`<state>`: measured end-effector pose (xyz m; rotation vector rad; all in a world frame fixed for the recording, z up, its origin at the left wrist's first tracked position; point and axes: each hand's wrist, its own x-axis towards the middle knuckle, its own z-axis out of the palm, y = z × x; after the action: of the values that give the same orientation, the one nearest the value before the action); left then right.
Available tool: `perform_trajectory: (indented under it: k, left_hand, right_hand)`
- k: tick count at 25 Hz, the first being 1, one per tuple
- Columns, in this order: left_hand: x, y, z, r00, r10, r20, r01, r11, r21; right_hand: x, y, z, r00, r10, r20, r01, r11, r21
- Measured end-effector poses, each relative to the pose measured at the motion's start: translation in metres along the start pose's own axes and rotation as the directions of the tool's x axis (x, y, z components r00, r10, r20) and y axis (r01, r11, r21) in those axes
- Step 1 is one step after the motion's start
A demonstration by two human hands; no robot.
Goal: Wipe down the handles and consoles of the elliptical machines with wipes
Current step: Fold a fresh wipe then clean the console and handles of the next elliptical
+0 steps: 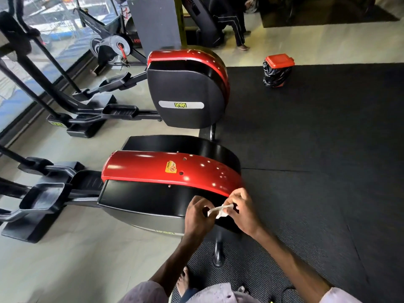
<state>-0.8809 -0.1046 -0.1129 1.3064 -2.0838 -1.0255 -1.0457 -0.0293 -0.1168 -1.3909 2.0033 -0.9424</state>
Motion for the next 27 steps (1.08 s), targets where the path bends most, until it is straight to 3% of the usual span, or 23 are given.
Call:
perform_trajectory:
  k: [2, 4, 8, 13, 17, 20, 22, 25, 27]
  left_hand:
    - [0.002, 0.015, 0.017, 0.988, -0.081, 0.130, 0.102, 0.981, -0.166]
    - [0.001, 0.034, 0.044, 0.952, -0.169, 0.256, 0.250, 0.911, -0.329]
    - [0.003, 0.082, 0.098, 0.888, -0.218, 0.405, 0.408, 0.780, -0.474]
    - [0.037, 0.123, 0.148, 0.831, -0.196, 0.520, 0.484, 0.715, -0.505]
    - [0.079, 0.145, 0.185, 0.799, -0.131, 0.587, 0.493, 0.703, -0.513]
    - [0.124, 0.164, 0.214, 0.781, -0.110, 0.615, 0.494, 0.712, -0.499]
    - [0.165, 0.178, 0.242, 0.789, -0.115, 0.604, 0.509, 0.672, -0.537]
    - [0.236, 0.203, 0.270, 0.766, -0.119, 0.632, 0.586, 0.532, -0.611]
    - [0.272, 0.222, 0.283, 0.787, -0.090, 0.611, 0.575, 0.466, -0.672]
  right_hand:
    - [-0.005, 0.014, -0.022, 0.991, 0.112, 0.075, -0.124, 0.977, 0.175]
    - [-0.014, 0.030, -0.046, 0.950, 0.267, 0.160, -0.311, 0.851, 0.423]
    - [-0.033, 0.060, -0.095, 0.908, 0.350, 0.232, -0.407, 0.602, 0.687]
    - [-0.024, 0.099, -0.147, 0.878, 0.401, 0.262, -0.442, 0.463, 0.769]
    - [0.013, 0.134, -0.188, 0.862, 0.436, 0.260, -0.460, 0.454, 0.763]
    - [0.054, 0.163, -0.222, 0.875, 0.370, 0.311, -0.460, 0.441, 0.770]
    - [0.096, 0.189, -0.247, 0.877, 0.331, 0.347, -0.466, 0.413, 0.783]
    - [0.167, 0.214, -0.289, 0.824, 0.418, 0.382, -0.505, 0.238, 0.829]
    - [0.207, 0.222, -0.316, 0.820, 0.409, 0.400, -0.508, 0.201, 0.837]
